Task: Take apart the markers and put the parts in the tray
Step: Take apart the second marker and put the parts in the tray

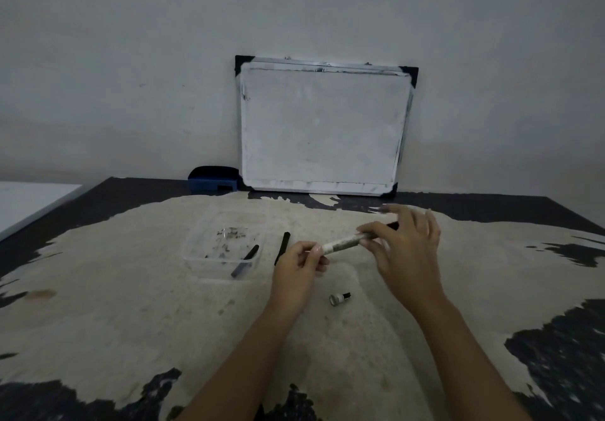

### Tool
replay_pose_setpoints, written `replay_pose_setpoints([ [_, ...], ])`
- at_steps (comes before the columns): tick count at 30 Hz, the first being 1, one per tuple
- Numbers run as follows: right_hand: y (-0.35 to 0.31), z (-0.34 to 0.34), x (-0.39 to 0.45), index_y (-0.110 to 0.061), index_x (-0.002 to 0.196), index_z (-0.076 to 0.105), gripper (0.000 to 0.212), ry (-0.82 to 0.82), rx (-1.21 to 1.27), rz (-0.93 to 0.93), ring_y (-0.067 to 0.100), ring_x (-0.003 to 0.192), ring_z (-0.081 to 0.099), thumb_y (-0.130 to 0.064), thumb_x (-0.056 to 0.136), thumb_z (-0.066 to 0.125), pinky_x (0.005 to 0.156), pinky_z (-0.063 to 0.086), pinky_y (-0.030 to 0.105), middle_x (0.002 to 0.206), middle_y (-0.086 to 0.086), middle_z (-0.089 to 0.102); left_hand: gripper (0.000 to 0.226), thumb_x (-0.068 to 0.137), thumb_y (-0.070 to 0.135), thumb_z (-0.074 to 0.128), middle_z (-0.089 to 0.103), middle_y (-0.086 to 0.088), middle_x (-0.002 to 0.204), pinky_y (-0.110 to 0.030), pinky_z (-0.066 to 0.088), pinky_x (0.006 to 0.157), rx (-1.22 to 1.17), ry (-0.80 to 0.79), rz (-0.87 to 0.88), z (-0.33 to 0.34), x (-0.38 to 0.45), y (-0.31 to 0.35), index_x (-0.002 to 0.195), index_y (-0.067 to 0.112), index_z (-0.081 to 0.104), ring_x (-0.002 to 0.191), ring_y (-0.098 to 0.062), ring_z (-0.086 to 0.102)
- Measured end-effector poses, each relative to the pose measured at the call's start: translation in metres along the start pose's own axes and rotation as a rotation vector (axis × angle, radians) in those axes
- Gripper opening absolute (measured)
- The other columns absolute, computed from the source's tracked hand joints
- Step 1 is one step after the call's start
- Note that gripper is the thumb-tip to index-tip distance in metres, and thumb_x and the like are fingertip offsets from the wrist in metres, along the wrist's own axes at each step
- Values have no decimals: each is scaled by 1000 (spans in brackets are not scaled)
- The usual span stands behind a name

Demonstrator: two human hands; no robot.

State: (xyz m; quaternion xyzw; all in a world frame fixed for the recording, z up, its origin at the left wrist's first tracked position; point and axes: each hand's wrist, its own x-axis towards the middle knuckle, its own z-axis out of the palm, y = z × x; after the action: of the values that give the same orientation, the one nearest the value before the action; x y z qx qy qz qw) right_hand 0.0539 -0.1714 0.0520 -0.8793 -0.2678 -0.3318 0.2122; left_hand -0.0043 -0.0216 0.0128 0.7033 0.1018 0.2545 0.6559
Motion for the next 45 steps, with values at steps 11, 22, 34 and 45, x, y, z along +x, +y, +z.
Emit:
replay_pose_setpoints([
  [11, -29, 10, -5, -20, 137, 26, 70, 2, 1275, 683, 21, 90, 69, -2, 82, 66, 63, 57, 17, 100, 12, 69, 22, 93, 14, 50, 68, -4, 77, -10, 50, 59, -72, 1, -36, -2, 2, -2, 106, 1, 61, 59, 3, 63],
  [22, -33, 27, -14, -13, 86, 47, 10, -18, 608, 241, -7, 62, 57, -8, 91, 55, 55, 43, 7, 64, -12, 51, 26, 94, 21, 47, 68, -2, 105, -27, 50, 87, 195, 60, 29, -4, 2, -5, 112, 11, 64, 97, -12, 63],
  [34, -23, 38, -14, -17, 85, 46, 12, 58, 612, 321, 23, 70, 63, -19, 90, 56, 63, 56, 45, 78, 9, 62, 24, 93, 18, 48, 68, -2, 105, -29, 50, 89, 194, 68, 3, -4, 2, -4, 110, 13, 64, 96, -12, 63],
  [45, -24, 41, -15, -20, 86, 43, 11, 98, 603, 323, 22, 70, 63, -23, 92, 53, 64, 56, 43, 76, 7, 62, 23, 93, 17, 50, 68, -4, 105, -26, 50, 87, 174, 67, -3, -3, 1, -4, 110, 11, 63, 96, -13, 63],
])
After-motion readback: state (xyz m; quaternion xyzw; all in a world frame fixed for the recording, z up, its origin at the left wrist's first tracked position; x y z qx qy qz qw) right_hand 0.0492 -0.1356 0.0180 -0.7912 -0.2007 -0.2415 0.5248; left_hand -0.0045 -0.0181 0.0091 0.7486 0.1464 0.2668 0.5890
